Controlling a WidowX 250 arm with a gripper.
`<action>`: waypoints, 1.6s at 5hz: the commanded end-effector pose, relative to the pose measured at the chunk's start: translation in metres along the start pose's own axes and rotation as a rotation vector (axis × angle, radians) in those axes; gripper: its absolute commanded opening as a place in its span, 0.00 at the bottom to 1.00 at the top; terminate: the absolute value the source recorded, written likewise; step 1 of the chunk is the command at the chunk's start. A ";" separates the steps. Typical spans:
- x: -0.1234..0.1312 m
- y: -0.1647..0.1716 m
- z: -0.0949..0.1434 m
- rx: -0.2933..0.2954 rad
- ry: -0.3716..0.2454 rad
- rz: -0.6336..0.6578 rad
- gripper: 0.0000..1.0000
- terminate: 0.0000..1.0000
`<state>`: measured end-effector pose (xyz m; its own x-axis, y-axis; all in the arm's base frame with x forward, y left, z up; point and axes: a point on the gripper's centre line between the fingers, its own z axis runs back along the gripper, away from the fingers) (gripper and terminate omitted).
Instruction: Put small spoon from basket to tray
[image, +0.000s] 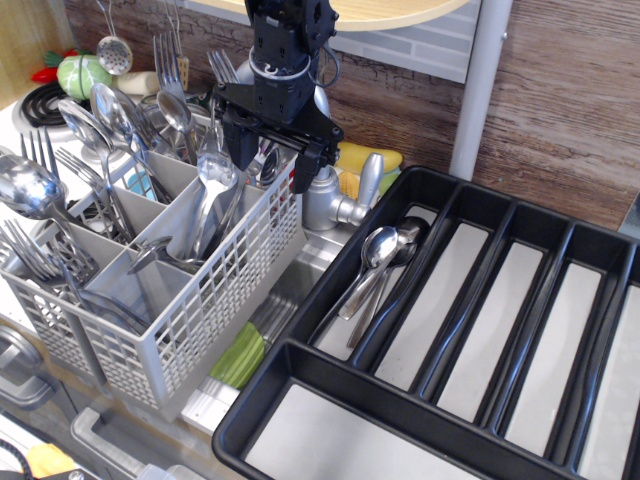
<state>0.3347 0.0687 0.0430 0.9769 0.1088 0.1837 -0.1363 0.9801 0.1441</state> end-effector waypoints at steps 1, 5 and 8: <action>0.008 0.013 0.000 -0.003 -0.069 0.001 1.00 0.00; 0.023 0.017 -0.012 -0.091 -0.085 0.012 0.00 0.00; 0.045 0.018 0.007 -0.056 -0.095 -0.029 0.00 0.00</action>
<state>0.3595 0.0812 0.0406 0.9868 0.0740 0.1442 -0.0885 0.9913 0.0970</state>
